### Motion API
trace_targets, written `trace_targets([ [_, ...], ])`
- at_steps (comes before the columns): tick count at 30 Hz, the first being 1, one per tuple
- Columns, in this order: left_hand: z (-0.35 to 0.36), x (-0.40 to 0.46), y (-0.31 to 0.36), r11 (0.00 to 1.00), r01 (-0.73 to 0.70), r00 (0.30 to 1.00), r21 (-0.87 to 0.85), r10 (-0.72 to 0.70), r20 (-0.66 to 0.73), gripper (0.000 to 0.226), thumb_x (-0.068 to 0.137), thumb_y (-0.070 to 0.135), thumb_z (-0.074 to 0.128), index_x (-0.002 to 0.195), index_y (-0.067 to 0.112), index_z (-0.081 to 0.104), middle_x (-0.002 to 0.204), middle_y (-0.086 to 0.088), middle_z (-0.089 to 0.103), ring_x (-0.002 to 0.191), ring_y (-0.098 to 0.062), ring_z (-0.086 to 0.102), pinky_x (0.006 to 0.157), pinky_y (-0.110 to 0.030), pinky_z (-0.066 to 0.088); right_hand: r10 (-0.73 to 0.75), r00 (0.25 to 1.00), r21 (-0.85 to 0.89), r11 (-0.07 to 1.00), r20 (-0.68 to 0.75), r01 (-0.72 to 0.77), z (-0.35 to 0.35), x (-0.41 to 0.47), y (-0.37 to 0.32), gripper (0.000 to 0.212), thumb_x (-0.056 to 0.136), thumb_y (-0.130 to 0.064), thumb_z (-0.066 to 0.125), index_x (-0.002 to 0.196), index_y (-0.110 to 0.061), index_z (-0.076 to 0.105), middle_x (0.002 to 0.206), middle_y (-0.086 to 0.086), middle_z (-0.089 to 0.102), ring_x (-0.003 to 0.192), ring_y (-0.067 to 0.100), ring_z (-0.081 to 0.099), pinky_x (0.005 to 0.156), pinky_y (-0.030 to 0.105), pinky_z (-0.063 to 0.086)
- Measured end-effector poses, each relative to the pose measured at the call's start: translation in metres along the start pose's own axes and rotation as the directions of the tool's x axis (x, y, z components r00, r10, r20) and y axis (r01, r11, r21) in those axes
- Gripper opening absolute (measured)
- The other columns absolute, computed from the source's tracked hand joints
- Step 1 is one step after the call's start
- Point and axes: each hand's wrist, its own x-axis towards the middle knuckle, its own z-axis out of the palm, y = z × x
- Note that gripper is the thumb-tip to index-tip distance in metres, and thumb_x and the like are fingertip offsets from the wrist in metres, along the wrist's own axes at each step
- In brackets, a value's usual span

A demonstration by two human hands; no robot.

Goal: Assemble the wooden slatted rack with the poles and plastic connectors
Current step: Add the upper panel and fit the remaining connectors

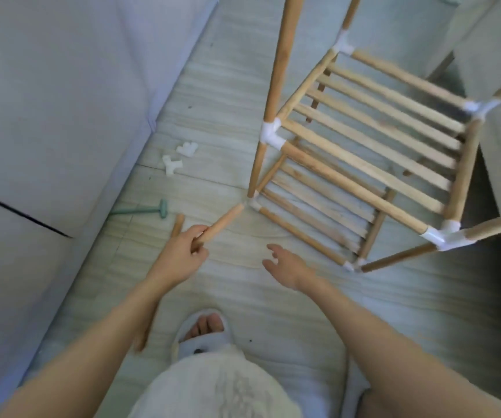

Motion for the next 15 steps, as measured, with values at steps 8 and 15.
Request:
trace_targets([
  [8, -0.068, -0.029, 0.14, 0.911, -0.411, 0.912, 0.036, 0.411, 0.004, 0.026, 0.081, 0.028, 0.055, 0.106, 0.025, 0.063, 0.085, -0.002, 0.061, 0.073, -0.017, 0.056, 0.068, -0.027, 0.039, -0.162, 0.916, 0.015, 0.984, -0.367, 0.18, -0.116, -0.112, -0.022, 0.047, 0.099, -0.026, 0.041, 0.142, -0.008, 0.033, 0.136, 0.016, 0.049, 0.123, 0.031, 0.047, 0.098, 0.032, 0.035],
  [15, -0.101, -0.05, 0.257, 0.745, -0.633, 0.743, 0.212, 0.661, -0.104, 0.041, 0.091, 0.016, 0.058, 0.129, 0.027, 0.05, 0.108, 0.001, 0.065, 0.098, -0.023, 0.062, 0.086, -0.037, 0.048, -0.165, 0.56, 0.038, 0.942, -0.812, 0.333, -0.198, -0.22, -0.008, 0.029, 0.098, -0.02, 0.041, 0.117, -0.01, 0.06, 0.107, 0.01, 0.068, 0.103, 0.028, 0.062, 0.092, 0.035, 0.046],
])
